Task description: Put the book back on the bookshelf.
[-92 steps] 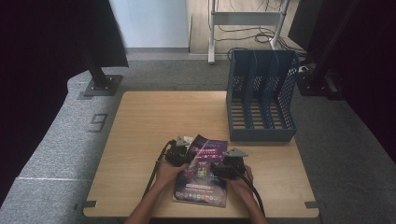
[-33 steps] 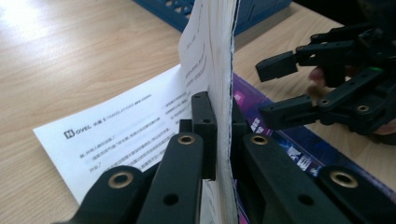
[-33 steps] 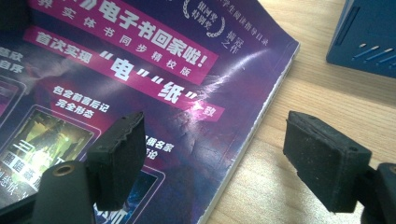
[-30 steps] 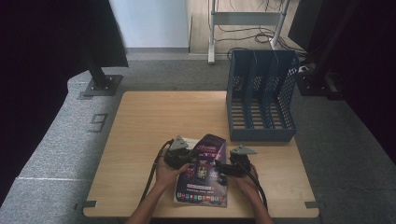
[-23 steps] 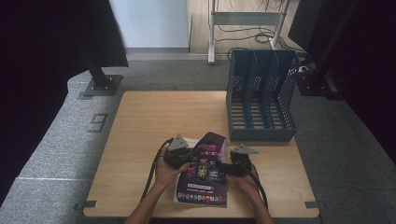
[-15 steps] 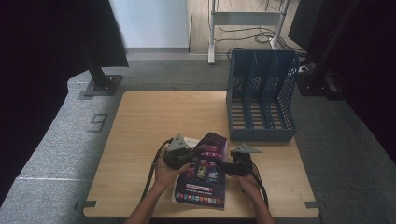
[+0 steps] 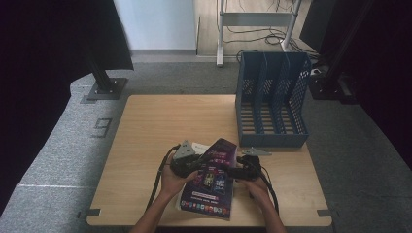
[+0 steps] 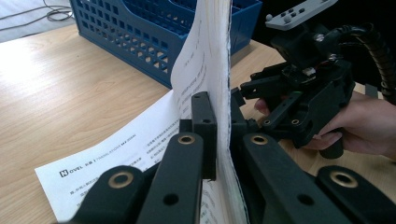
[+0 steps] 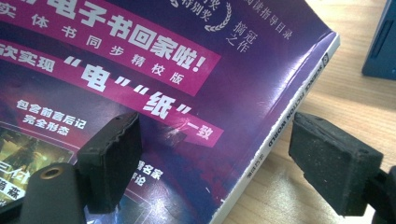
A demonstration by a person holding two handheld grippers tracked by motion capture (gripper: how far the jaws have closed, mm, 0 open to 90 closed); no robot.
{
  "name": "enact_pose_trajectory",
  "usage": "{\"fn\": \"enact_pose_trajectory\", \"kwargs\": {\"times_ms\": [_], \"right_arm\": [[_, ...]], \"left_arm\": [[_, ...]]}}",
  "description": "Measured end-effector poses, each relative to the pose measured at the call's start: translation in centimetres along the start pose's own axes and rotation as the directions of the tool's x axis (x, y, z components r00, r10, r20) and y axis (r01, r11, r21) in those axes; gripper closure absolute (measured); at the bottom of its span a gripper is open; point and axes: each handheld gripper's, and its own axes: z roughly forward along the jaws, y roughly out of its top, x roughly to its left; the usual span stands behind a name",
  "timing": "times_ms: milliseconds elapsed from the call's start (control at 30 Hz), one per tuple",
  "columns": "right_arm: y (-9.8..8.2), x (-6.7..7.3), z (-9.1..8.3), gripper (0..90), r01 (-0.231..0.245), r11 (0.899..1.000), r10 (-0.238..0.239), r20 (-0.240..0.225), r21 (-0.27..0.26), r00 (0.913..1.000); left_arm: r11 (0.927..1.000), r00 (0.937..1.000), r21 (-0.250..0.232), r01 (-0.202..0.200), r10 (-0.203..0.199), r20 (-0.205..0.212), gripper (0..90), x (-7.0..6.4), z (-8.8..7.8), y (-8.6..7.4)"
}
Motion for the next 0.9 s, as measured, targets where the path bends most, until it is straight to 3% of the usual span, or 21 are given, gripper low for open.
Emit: {"fn": "enact_pose_trajectory", "kwargs": {"times_ms": [267,467,900], "right_arm": [[-0.1,-0.2,0.2,14.2,-0.034,0.999,0.035,-0.021,0.016,0.9992],[-0.1,-0.1,0.4,15.3,-0.034,0.999,0.035,-0.049,0.027,0.9982],[0.0,0.3,0.2,21.1,-0.027,1.0,0.027,-0.029,0.0,0.9992]], "left_arm": [[1.0,1.0,-0.006,0.0,0.0,0.006,88.4,-0.1,-0.1,0.0],[0.9999,0.9998,-0.009,0.007,-0.007,0.017,88.4,0.0,-0.1,0.0],[0.9975,0.9981,0.035,0.061,-0.061,-0.004,88.4,1.9,0.1,-1.6]]}}
